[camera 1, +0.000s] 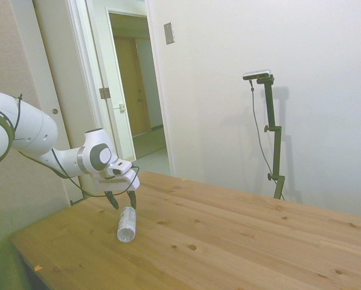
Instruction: Stand the water bottle
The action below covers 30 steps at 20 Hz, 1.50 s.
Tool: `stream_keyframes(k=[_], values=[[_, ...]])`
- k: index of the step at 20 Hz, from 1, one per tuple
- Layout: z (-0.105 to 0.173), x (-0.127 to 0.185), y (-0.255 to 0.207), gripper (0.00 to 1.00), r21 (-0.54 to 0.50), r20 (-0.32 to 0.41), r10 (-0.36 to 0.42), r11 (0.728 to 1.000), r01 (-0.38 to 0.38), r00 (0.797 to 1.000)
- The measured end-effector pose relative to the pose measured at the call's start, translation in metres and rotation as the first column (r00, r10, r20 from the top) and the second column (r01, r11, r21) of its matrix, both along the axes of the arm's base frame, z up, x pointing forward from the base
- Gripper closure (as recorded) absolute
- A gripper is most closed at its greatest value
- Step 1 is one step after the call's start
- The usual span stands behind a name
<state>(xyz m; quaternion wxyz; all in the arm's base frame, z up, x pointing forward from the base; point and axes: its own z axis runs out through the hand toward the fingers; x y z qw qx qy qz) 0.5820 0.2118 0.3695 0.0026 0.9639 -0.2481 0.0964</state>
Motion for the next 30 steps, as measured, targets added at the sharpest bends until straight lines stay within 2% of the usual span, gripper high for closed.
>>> stream_keyframes(k=[4, 5, 30], values=[[-0.002, 0.001, -0.006, 0.0, -0.013, -0.014, 0.01, 1.0, -0.01, 1.0], [-0.002, 0.001, -0.007, 1.0, -0.014, -0.015, 0.01, 1.0, -0.011, 1.0], [-0.009, 0.006, -0.028, 1.0, -0.026, -0.035, -0.028, 0.999, 0.027, 0.999]])
